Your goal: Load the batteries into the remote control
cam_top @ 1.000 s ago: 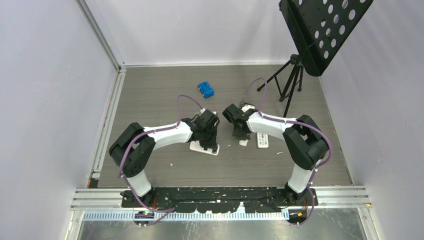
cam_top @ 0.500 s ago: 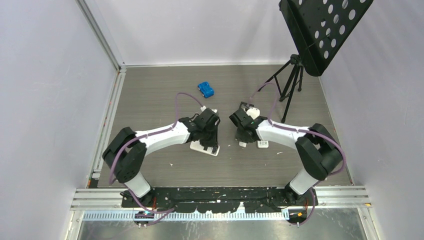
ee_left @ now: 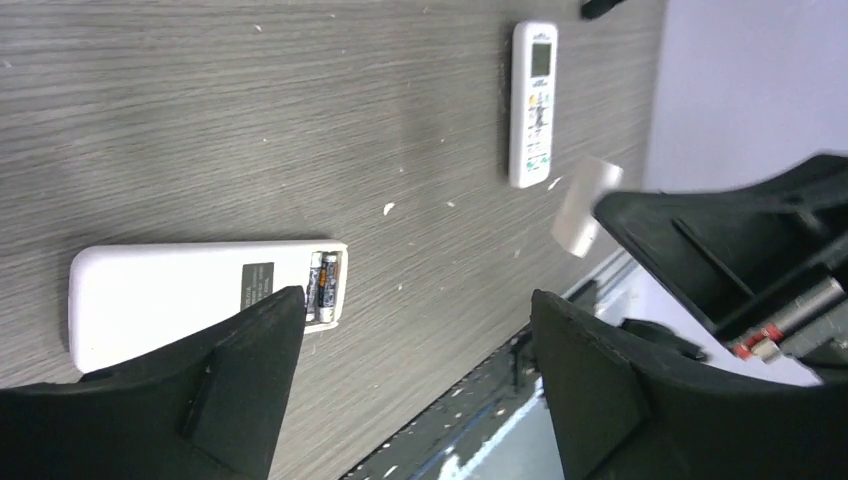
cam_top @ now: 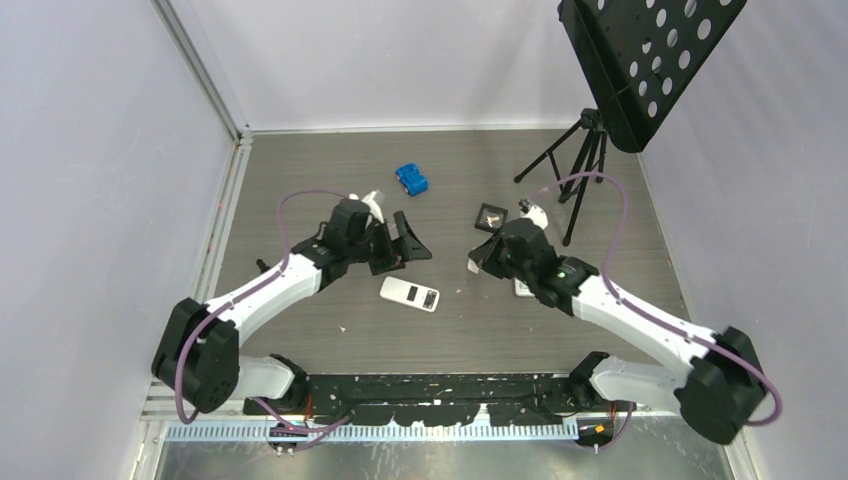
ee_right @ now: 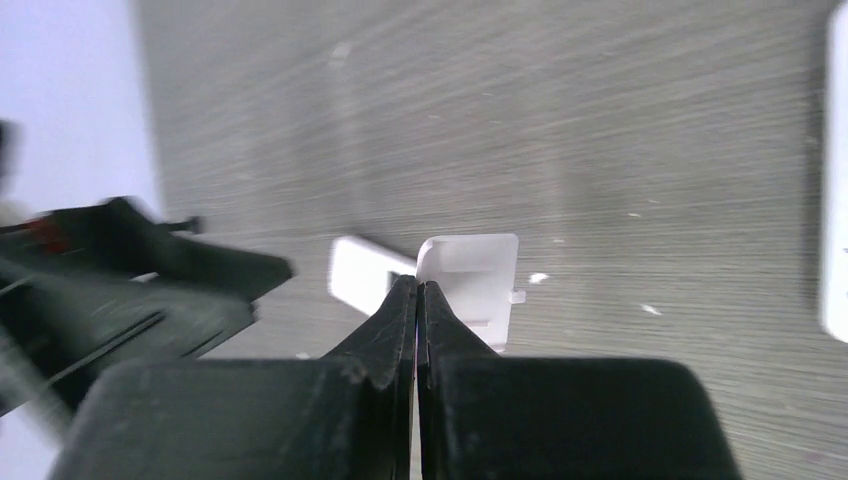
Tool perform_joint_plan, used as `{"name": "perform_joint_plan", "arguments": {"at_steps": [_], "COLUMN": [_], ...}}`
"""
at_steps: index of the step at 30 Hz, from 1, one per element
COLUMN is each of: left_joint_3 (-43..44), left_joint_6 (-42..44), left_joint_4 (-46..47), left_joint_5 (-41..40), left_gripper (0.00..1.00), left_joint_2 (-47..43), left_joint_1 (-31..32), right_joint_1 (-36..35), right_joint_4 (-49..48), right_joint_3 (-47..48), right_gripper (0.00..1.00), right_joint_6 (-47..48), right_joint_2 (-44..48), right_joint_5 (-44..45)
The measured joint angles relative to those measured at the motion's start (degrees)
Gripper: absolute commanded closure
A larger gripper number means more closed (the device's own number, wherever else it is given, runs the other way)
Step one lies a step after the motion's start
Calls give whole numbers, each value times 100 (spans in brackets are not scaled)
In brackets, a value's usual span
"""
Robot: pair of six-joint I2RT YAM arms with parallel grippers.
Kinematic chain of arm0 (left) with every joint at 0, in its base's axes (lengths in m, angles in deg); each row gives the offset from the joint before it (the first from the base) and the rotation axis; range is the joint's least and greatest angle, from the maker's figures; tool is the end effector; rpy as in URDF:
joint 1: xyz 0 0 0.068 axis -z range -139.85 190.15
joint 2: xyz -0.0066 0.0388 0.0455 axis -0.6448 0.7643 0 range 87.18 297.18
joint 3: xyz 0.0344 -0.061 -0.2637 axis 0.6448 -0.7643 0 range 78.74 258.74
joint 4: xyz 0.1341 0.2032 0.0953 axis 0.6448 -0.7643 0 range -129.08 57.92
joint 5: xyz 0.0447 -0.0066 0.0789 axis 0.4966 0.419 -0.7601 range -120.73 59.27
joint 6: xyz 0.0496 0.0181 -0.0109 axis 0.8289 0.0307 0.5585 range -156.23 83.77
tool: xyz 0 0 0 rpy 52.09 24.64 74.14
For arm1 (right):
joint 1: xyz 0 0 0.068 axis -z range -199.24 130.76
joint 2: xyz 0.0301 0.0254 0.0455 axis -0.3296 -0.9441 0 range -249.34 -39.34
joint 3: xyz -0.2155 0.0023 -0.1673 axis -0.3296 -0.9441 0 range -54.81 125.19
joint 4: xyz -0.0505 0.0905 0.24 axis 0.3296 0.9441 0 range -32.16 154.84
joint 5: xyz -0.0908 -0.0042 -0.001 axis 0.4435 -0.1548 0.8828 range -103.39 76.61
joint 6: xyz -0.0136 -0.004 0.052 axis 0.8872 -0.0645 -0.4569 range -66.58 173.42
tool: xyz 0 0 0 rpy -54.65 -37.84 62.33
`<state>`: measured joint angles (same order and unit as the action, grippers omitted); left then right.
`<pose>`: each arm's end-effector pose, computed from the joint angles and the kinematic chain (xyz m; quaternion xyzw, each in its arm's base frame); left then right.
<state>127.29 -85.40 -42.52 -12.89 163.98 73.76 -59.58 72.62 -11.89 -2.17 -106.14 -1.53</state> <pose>0.2340 -0.1685 0.2400 -0.0540 0.8914 -0.3877 0.2285 0.1948 0.1558 0.2438 0.1634 0.8826 0.2576 0.3577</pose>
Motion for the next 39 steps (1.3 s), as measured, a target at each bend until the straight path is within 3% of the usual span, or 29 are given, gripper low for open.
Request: {"name": "perform_joint_plan", "arguments": {"at_steps": [6, 10, 16, 21, 25, 33, 39], "left_joint_3": [-570, -765, -1003, -1005, -1038, -1161, -1174], "left_joint_6": [-787, -1729, -3611, -4690, -5425, -6347, -6472], "left_joint_4": [1005, 2341, 4675, 5751, 6452, 7318, 7567], "left_joint_5": [859, 1451, 1906, 2000, 2103, 2173, 2122], "left_gripper": [2, 1, 5, 11, 25, 73, 91], "left_joint_2": [-466, -564, -247, -37, 107, 435, 463], "left_joint_1": [-411, -404, -376, -247, -173, -164, -212], "right_joint_1": [0, 0, 0, -4, -4, -2, 9], "right_joint_4": [-1091, -2041, -3265, -4068, -4570, -5265, -5335], "right_joint_3": [-479, -758, -1003, -1084, -1088, -1174, -1241], "right_gripper": [100, 100, 100, 100, 100, 100, 100], "right_joint_6": [-466, -916, -1617, -1998, -2157, -2363, -2385], "right_joint_2": [1309, 1836, 1805, 1561, 1316, 1082, 1233], "right_joint_5": [-490, -800, -1338, -1613, -1777, -1884, -1773]}}
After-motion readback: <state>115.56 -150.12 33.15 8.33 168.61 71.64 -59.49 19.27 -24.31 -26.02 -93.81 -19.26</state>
